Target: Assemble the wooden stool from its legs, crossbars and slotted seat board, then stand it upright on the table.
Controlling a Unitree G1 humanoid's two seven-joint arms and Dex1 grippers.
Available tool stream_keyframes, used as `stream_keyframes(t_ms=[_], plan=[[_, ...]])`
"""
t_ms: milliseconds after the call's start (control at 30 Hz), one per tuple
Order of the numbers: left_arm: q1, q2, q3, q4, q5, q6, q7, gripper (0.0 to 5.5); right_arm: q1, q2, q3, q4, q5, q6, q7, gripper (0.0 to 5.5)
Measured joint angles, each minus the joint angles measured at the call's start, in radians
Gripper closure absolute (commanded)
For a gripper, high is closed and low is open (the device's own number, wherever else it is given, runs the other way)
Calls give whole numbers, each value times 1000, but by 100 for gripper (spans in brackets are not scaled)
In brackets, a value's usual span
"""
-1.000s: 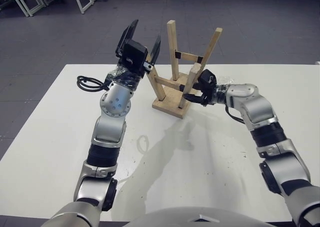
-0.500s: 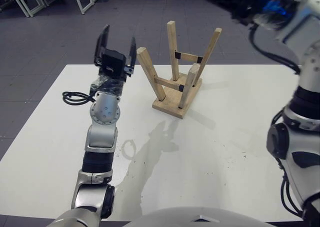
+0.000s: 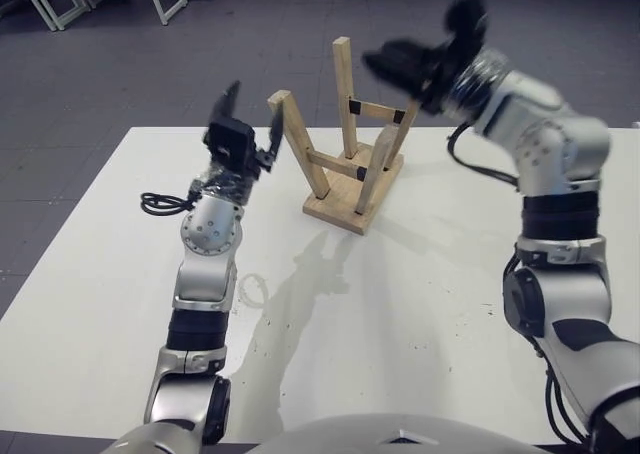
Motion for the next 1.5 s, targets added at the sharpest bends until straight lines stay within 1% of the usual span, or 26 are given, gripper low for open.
stream_keyframes(t_ms=[67, 167, 267, 433, 533, 667, 767, 833, 933, 967, 1033, 1167, 1233, 1267, 1367, 1500], plan=[[48, 14, -29, -44, -77, 40, -115, 242, -12, -31, -13, 35, -32, -51, -29, 257], [95, 65, -74, -99, -145, 116, -254, 242, 74, -84, 102, 149, -183, -165, -11, 257], [97, 80, -115, -124, -166, 194, -314, 242, 171, -77, 200, 236, -267, -239, 23, 257], [45, 56, -182, -97, -152, 274, -333, 242, 192, -30, 281, 265, -320, -313, 73, 257], [15, 40, -197, -72, -131, 291, -324, 242, 236, -18, 329, 163, -323, -296, 116, 257], [11, 49, -166, -74, -133, 305, -325, 242, 325, -19, 389, -92, -308, -186, 149, 257], [11, 104, -134, -101, -181, 310, -405, 242, 372, -42, 408, -289, -307, -80, 127, 257], [11, 157, -111, -109, -232, 321, -484, 242, 384, -40, 418, -365, -305, -25, 119, 257], [9, 215, -71, -95, -297, 318, -586, 242, 384, -28, 413, -432, -274, 38, 117, 257], [0, 234, -39, -27, -283, 329, -570, 242, 382, -22, 409, -483, -216, 45, 142, 257], [-30, 234, -34, 23, -281, 327, -567, 242, 366, -25, 369, -530, -157, 87, 159, 257], [-78, 171, -60, 32, -275, 328, -545, 242, 337, -161, 195, -540, -100, 157, 160, 257], [-68, 156, -79, 13, -275, 346, -532, 242, 339, -228, 140, -512, -83, 166, 169, 257], [-63, 156, -79, 12, -274, 347, -532, 242, 342, -250, 131, -496, -82, 163, 179, 257], [-55, 165, -76, 28, -276, 361, -541, 284, 376, -336, 99, -392, -85, 111, 229, 255], [-64, 167, -56, 74, -295, 376, -573, 356, 411, -411, 97, -202, -124, 4, 298, 255]])
